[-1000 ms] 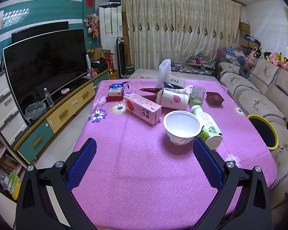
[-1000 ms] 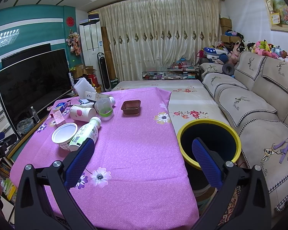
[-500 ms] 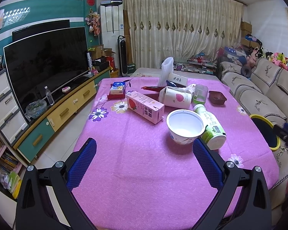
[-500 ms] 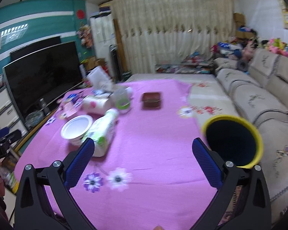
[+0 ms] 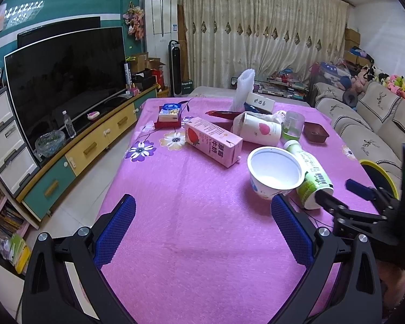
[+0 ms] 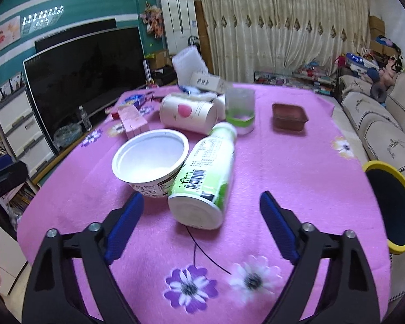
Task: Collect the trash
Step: 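Grasp the white-green plastic bottle with the right gripper, then carry the bottle over the yellow bin and open the right gripper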
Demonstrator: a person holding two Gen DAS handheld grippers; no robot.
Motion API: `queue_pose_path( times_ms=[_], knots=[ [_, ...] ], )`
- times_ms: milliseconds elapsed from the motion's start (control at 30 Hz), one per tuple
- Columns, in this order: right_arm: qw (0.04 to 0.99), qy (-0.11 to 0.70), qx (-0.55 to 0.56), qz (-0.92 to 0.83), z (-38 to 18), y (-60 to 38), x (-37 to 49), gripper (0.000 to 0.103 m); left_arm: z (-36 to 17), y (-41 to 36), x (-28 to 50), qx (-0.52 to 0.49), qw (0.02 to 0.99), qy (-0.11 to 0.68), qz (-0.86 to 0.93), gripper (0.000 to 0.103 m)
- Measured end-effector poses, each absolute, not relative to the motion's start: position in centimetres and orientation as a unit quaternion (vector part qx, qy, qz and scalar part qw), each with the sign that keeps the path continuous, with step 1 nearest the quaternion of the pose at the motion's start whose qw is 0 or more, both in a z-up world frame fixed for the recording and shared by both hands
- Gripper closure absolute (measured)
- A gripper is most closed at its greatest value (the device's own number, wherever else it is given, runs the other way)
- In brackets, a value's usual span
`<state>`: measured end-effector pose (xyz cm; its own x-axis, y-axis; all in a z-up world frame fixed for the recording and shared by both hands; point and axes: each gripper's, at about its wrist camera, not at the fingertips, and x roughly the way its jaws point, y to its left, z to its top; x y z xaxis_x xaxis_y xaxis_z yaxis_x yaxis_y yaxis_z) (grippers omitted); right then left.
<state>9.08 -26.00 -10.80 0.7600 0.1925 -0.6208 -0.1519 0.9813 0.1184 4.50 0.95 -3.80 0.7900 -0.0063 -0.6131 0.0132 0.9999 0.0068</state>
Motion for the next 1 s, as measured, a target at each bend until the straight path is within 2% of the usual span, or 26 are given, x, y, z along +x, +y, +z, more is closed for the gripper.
queue_pose_path(
  times_ms=[67, 233, 433, 633, 1000],
  knots=[
    [0.933, 0.347, 0.028, 0.089, -11.4, -25.8, 10.0, 0.028, -3.9, 1.2, 4.8, 0.004, 0.946, 0.325, -0.003, 0.004],
    [0.926, 0.368, 0.023, 0.078, -12.4, -25.5, 11.8, 0.03, -4.4, 1.7, 5.6, -0.001, 0.944, 0.331, 0.0, 0.004],
    [0.914, 0.395, 0.03, 0.084, -13.2, -25.9, 13.3, 0.048, -4.7, 1.4, 6.0, 0.002, 0.942, 0.336, -0.003, 0.004],
    [0.921, 0.377, 0.032, 0.089, -12.1, -27.4, 12.2, 0.049, -4.7, 1.3, 6.0, 0.004, 0.942, 0.335, -0.002, 0.004],
    [0.951, 0.284, 0.076, 0.094, -5.3, -33.7, 7.1, 0.051, -4.8, 0.5, 6.1, 0.01, 0.941, 0.337, -0.011, 0.004]
  ],
)
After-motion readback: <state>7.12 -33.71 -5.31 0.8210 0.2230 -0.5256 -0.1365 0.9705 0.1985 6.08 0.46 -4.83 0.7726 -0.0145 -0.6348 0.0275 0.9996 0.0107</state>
